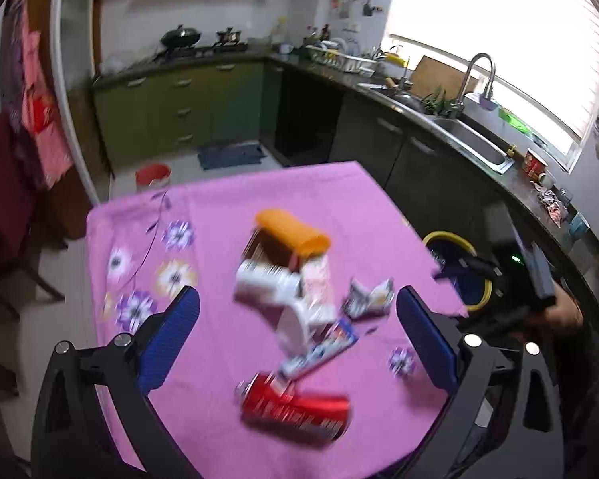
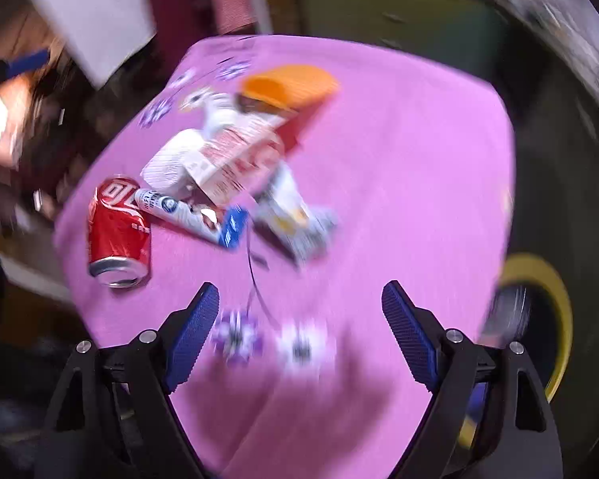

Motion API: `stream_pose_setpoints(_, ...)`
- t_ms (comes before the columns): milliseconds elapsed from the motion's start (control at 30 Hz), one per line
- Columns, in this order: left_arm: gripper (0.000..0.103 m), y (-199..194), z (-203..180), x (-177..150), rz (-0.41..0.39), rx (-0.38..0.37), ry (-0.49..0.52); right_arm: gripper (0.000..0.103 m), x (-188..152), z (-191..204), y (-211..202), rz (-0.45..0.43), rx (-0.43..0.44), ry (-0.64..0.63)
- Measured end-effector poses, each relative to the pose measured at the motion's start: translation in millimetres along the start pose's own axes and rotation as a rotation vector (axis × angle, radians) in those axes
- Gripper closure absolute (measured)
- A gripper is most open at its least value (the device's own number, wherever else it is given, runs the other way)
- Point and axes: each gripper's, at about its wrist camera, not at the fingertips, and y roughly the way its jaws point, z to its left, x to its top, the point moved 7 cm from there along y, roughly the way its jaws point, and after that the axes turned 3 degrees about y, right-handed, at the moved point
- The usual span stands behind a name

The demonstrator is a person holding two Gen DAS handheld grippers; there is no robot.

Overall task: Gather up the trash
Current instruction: 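Grasp the silver snack wrapper with the right gripper, then carry the snack wrapper to the bin and release it with the right gripper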

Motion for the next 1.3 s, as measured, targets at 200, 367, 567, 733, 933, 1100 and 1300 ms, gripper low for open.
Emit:
stream_pose_setpoints(200,0.009,-5,17,-28,0.012,-0.019,-0.041,0.030,29,20,48,0.103,-0.065,-0.227)
stream_pose_setpoints(367,0.009,-3,28,-43,0.028,-0.020,-0.049,0.037,34,12,76,0.180,-0.096,-0.300)
stream_pose_setpoints(567,0.009,4,30,-49,0.044,-0.048,-0.055,0.041,38,10,95,0.222,-0.082,-0.344)
stream_pose_setpoints(733,0.009,8,28,-50,0.054,-0.053,-0.045,0.062,45,7,108,0.251,-0.035,-0.331)
stream_pose_setpoints(933,0.009,9,26,-51,0.057,-0.055,-0.047,0.071,43,8,108,0.247,0.025,-0.273)
stream_pose_setpoints(1100,0.009,12,24,-51,0.061,-0.061,-0.038,0.071,37,-2,78,0.175,0.057,-0.203)
stream_pose_setpoints(1300,0.009,16,12,-52,0.067,-0.083,-0.006,0.071,10,-75,25,0.098,-0.039,0.005)
